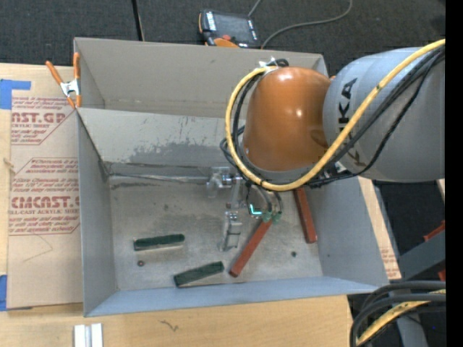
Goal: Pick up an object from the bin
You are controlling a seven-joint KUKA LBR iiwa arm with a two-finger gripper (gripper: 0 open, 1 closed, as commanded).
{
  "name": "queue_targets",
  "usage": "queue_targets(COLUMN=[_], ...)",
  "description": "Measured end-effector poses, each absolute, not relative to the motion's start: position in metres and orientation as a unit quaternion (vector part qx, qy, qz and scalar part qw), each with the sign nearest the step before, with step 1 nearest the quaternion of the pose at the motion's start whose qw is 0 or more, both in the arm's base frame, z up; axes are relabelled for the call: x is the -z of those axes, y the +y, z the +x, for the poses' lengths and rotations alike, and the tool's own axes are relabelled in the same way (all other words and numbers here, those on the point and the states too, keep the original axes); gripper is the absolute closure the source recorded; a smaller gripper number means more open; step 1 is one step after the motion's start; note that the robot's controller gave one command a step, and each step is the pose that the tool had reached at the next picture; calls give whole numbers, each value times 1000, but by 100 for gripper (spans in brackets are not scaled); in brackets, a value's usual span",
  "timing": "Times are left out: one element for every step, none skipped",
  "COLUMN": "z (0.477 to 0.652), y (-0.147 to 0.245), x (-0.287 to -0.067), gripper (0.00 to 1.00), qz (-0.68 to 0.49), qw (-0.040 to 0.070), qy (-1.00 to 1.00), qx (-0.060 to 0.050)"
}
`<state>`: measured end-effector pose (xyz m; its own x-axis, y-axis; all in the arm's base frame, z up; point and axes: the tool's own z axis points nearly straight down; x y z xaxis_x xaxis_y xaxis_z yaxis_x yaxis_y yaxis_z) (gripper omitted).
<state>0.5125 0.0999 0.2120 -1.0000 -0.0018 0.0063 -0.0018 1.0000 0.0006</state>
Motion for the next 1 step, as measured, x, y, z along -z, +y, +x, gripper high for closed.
queue_targets(z=[508], y=[-18], x=[-68], gripper=[0], qz=[293], qw=[2], qy=[-956], qx=[0])
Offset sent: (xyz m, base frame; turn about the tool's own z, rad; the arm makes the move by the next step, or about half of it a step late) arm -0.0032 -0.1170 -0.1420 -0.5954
